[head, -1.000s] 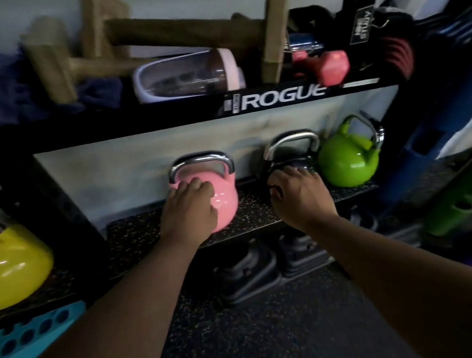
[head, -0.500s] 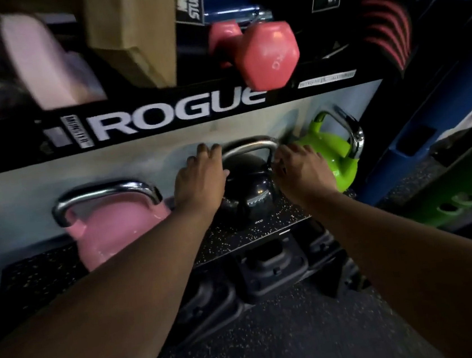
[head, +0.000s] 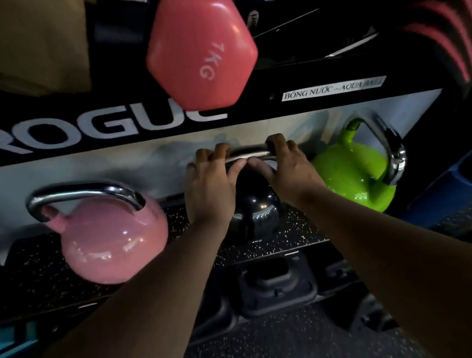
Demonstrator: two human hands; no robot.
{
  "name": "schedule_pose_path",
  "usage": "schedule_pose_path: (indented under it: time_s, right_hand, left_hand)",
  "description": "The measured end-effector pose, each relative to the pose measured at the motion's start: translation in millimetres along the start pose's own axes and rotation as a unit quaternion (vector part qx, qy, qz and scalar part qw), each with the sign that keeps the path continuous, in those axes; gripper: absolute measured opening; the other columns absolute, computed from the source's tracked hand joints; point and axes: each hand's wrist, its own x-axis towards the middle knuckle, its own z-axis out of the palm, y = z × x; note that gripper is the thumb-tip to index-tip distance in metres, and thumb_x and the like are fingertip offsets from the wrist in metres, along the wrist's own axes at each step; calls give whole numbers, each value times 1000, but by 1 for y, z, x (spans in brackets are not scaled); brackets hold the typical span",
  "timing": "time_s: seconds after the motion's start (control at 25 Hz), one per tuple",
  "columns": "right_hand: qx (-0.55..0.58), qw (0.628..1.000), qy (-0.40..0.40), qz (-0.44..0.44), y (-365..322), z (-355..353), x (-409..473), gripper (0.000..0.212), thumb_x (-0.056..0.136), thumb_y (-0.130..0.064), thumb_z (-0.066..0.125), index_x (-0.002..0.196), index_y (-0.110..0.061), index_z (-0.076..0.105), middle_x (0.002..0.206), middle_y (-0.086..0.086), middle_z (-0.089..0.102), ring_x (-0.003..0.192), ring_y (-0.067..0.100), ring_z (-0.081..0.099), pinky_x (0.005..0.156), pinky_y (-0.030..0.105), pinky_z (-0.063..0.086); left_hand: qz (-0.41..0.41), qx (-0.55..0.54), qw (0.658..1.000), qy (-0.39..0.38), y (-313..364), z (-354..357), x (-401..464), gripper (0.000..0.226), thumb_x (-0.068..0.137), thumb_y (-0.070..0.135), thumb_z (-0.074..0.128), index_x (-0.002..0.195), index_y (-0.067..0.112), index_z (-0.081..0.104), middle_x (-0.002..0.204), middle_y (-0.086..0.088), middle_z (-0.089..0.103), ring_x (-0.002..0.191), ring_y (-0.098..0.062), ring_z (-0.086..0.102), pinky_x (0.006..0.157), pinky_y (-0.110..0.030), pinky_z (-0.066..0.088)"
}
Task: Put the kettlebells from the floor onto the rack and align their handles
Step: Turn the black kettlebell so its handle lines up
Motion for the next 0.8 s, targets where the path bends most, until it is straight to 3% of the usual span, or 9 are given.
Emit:
schedule_pose_path:
  time_s: [0.08,0.2,0.32,0.4,0.48,0.64,0.72,0.8]
  right_hand:
    - [11,1000,-2,-2,4,-1,3,55,90,-64,46,122,-20,39,117,16,56,107,37,56,84,48,52]
    - [20,997,71,10,-7,8,-4,52,90,-59,51,115,-14,46,110,17,60,99,39,57,75,44,47]
    - [67,990,122,18,-4,18,-22,44,89,-48,61,108,-9,51,106,16,61,97,39,56,76,43,47]
    - [120,988,88,36,5,21,-33,36,89,-36,65,106,-7,51,107,15,61,97,35,57,76,37,45]
    - [204,973,53,92,2,23,-35,28,91,-30,63,106,-11,48,107,12,63,96,31,61,75,32,45]
    - [293,947,36,128,-17,29,-48,26,92,-41,56,109,-23,48,101,3,68,94,23,64,79,35,50]
    - [314,941,6,122,-17,31,-58,27,93,-52,48,111,-31,48,95,-4,68,89,16,65,75,34,49]
    - [350,928,-17,130,-11,23,-57,31,95,-55,39,113,-35,53,97,-4,69,94,16,65,83,37,51]
  left_hand:
    - [6,-32,999,-2,-3,5,6,44,92,56,45,129,31,48,127,-9,56,109,-36,53,76,-41,50]
    - [25,-97,994,-45,-18,7,29,47,92,47,53,137,32,49,137,-8,51,116,-36,49,91,-46,46]
    - [-43,-207,971,-114,-23,14,33,65,92,47,55,150,34,28,148,-9,40,133,-32,38,108,-45,34]
    - [-121,-351,917,-149,-9,21,20,74,93,53,51,153,30,15,151,-7,39,136,-25,38,110,-39,33]
    - [-156,-417,883,-149,7,27,14,72,96,53,43,154,26,11,152,-9,36,136,-25,39,112,-41,33]
    - [-183,-411,879,-159,16,22,29,65,99,51,34,154,32,6,157,-7,30,138,-27,37,112,-42,31]
    - [-178,-428,867,-185,14,20,31,61,100,51,32,154,33,8,158,-2,29,139,-23,35,109,-32,29]
    - [-162,-452,859,-178,19,18,17,56,100,50,32,152,36,15,153,5,35,136,-15,37,99,-18,28]
